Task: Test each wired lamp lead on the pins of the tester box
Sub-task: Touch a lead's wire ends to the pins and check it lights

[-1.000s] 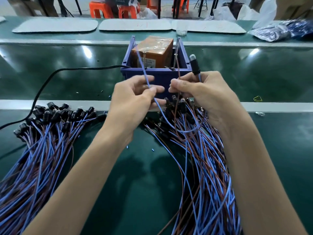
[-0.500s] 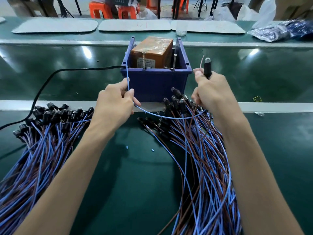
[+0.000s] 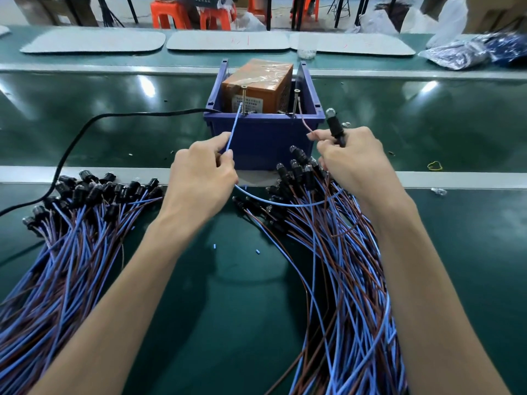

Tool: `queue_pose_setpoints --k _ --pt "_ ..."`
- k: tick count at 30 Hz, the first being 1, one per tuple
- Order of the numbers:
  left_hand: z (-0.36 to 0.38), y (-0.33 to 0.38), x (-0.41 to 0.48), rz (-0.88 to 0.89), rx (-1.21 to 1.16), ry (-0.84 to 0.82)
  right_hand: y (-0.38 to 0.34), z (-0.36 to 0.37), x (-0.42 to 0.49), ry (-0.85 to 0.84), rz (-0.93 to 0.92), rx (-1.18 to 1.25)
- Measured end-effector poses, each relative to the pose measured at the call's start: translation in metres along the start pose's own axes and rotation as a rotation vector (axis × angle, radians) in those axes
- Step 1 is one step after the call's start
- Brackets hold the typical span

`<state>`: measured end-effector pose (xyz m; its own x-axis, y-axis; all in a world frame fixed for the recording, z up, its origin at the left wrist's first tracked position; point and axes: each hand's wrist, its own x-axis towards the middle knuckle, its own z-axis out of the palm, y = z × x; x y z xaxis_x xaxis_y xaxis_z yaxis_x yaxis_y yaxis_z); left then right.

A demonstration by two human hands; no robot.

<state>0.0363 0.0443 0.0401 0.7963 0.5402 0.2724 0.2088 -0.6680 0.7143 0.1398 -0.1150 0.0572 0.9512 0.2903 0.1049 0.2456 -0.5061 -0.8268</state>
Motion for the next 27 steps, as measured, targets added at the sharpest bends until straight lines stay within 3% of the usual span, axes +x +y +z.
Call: queue_pose_setpoints --k 21,25,27 --pt "-0.001 0.004 -0.003 0.017 -0.023 0.007 0.002 -0.003 -0.002 -0.080 -0.020 0.085" --pt "-0.002 0.009 -0.004 -0.044 -0.086 0.006 -0.002 -0.005 -0.004 -0.105 -0.030 0.089" --pt "0.000 0.011 -0.002 -0.132 -0.227 -0.003 -0.004 -0.008 -0.006 -0.130 -0.050 0.101"
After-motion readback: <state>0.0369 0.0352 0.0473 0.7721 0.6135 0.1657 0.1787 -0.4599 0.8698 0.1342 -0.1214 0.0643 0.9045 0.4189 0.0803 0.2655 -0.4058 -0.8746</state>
